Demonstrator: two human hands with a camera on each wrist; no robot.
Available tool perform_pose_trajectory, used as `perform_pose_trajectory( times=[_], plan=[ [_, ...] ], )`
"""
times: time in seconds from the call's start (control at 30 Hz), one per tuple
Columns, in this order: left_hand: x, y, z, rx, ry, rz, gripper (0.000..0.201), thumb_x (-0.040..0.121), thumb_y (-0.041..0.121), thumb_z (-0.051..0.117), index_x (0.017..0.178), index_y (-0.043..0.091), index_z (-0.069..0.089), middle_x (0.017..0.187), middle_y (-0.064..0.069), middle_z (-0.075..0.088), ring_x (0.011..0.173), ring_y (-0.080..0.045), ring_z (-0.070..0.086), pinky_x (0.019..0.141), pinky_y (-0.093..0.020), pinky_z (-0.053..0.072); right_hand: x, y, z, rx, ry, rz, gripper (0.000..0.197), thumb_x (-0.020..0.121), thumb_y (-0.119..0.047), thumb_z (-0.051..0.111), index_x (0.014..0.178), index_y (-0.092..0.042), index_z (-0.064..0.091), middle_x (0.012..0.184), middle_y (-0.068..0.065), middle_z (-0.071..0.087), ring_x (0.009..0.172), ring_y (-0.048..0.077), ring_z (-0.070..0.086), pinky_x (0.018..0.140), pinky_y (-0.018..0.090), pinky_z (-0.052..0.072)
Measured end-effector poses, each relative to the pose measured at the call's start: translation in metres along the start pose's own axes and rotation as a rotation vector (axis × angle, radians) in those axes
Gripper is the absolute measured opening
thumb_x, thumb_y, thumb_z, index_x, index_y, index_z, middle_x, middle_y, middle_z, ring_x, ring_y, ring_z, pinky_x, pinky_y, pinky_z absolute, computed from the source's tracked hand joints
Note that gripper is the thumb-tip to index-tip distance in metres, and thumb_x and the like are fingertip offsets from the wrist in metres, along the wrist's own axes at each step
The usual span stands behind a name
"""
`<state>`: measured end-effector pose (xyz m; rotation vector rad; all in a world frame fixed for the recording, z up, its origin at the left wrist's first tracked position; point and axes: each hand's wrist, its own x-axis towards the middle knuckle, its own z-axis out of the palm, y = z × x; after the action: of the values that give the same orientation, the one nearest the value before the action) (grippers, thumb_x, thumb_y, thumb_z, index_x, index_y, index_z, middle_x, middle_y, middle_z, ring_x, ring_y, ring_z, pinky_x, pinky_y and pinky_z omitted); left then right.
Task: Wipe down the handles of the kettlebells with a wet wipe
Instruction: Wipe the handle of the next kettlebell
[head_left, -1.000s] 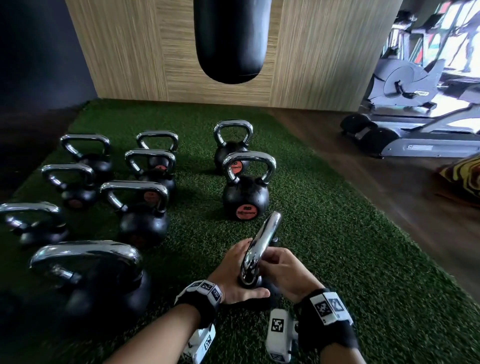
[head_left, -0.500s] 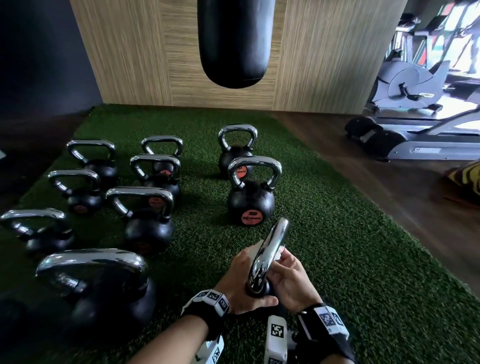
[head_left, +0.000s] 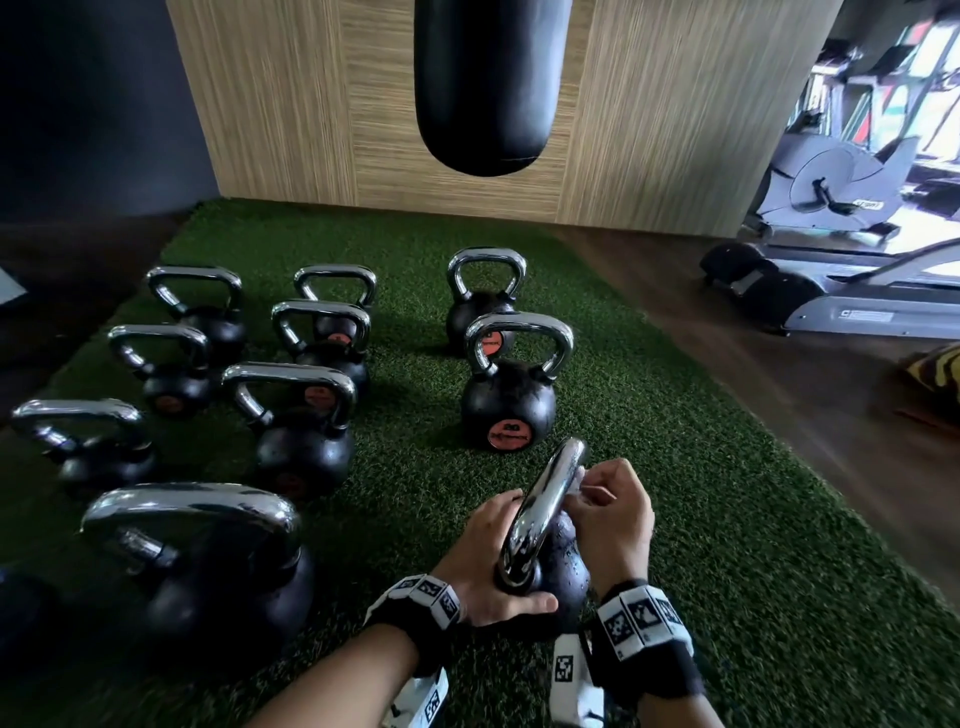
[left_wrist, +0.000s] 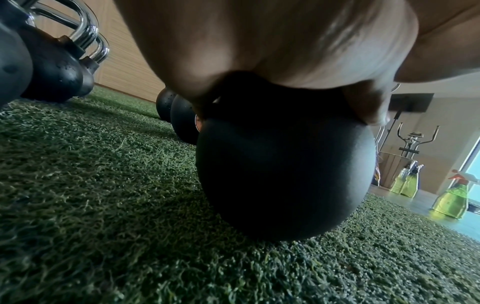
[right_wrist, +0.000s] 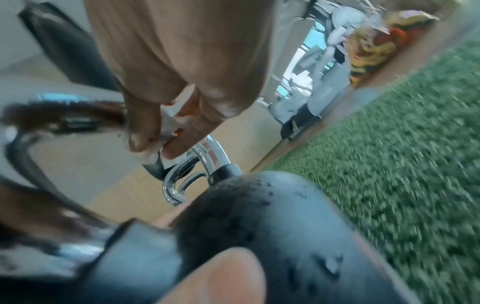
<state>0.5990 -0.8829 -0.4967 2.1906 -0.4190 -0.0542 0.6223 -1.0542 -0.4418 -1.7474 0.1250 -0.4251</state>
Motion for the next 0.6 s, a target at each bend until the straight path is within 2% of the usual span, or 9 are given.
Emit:
perform_pose_trajectory(
  times=[0.1,0.2,0.23,0.3,0.37,0.47,0.53,0.6],
  plan=[
    [0.0,-0.004,0.001,-0.006,-0.003,0.006,0.12,0.062,0.058,0.089,0.153,0.034,0.015,0.155,0.008,0.027,0.147,-0.014,0.026,0.123,-0.046,0.03,0.003,-0.002,0.002,-0.083,0.057,-0.053,0.045,0.066,0.003,0.085,0.078,-0.032,0.059,0.074,-0.006,0.073,0.064,0.001,0.07,0.059,0.018,0.058],
    [0.0,-0.007,0.001,-0.005,-0.007,0.021,0.118,0.061,0.062,0.088,0.151,0.041,0.013,0.156,0.012,0.024,0.147,-0.012,0.025,0.123,-0.045,0.029,0.003,-0.002,0.004,-0.162,0.066,-0.105,0.044,0.067,0.001,0.083,0.078,-0.033,0.057,0.07,-0.011,0.071,0.061,0.0,0.067,0.055,0.012,0.052],
    [0.001,-0.008,0.002,0.003,-0.009,0.025,0.119,0.061,0.062,0.088,0.152,0.04,0.013,0.156,0.013,0.024,0.147,-0.011,0.024,0.124,-0.044,0.028,0.005,-0.003,0.004,-0.184,0.073,-0.111,0.044,0.067,0.0,0.083,0.078,-0.033,0.057,0.069,-0.012,0.071,0.06,0.0,0.067,0.056,0.014,0.054],
    [0.001,-0.01,0.001,0.006,-0.012,0.039,0.12,0.062,0.062,0.088,0.153,0.04,0.011,0.155,0.014,0.022,0.146,-0.009,0.022,0.125,-0.042,0.026,0.011,-0.005,0.006,-0.216,0.101,-0.101,0.039,0.069,-0.002,0.082,0.078,-0.03,0.056,0.069,-0.012,0.071,0.06,0.002,0.068,0.061,0.026,0.061],
    [0.001,-0.011,0.001,0.003,-0.017,0.059,0.116,0.063,0.063,0.087,0.148,0.049,0.009,0.153,0.017,0.021,0.146,-0.008,0.022,0.125,-0.041,0.025,0.015,-0.006,0.007,-0.206,0.14,-0.068,0.035,0.072,-0.002,0.079,0.078,-0.028,0.056,0.071,-0.011,0.071,0.063,0.007,0.07,0.063,0.036,0.063],
    [0.002,-0.012,0.0,0.012,-0.012,0.069,0.112,0.061,0.066,0.087,0.141,0.057,0.008,0.149,0.021,0.021,0.146,-0.009,0.024,0.125,-0.041,0.026,0.017,-0.007,0.008,-0.215,0.155,-0.038,0.031,0.072,-0.004,0.077,0.077,-0.026,0.056,0.068,-0.009,0.07,0.06,0.011,0.07,0.059,0.04,0.063],
    [0.002,-0.012,0.001,0.013,-0.008,0.067,0.114,0.061,0.066,0.087,0.141,0.058,0.007,0.148,0.023,0.019,0.146,-0.009,0.023,0.125,-0.042,0.027,0.022,-0.007,0.009,-0.223,0.144,0.017,0.03,0.071,-0.004,0.079,0.074,-0.024,0.056,0.067,-0.009,0.068,0.06,0.012,0.068,0.057,0.035,0.061],
    [0.001,-0.013,0.001,0.012,-0.012,0.065,0.115,0.06,0.066,0.087,0.14,0.06,0.003,0.148,0.024,0.017,0.147,-0.008,0.021,0.125,-0.042,0.025,0.027,-0.008,0.009,-0.263,0.134,0.084,0.032,0.071,-0.006,0.082,0.072,-0.025,0.056,0.068,-0.012,0.064,0.062,0.006,0.062,0.055,0.02,0.052]
  ],
)
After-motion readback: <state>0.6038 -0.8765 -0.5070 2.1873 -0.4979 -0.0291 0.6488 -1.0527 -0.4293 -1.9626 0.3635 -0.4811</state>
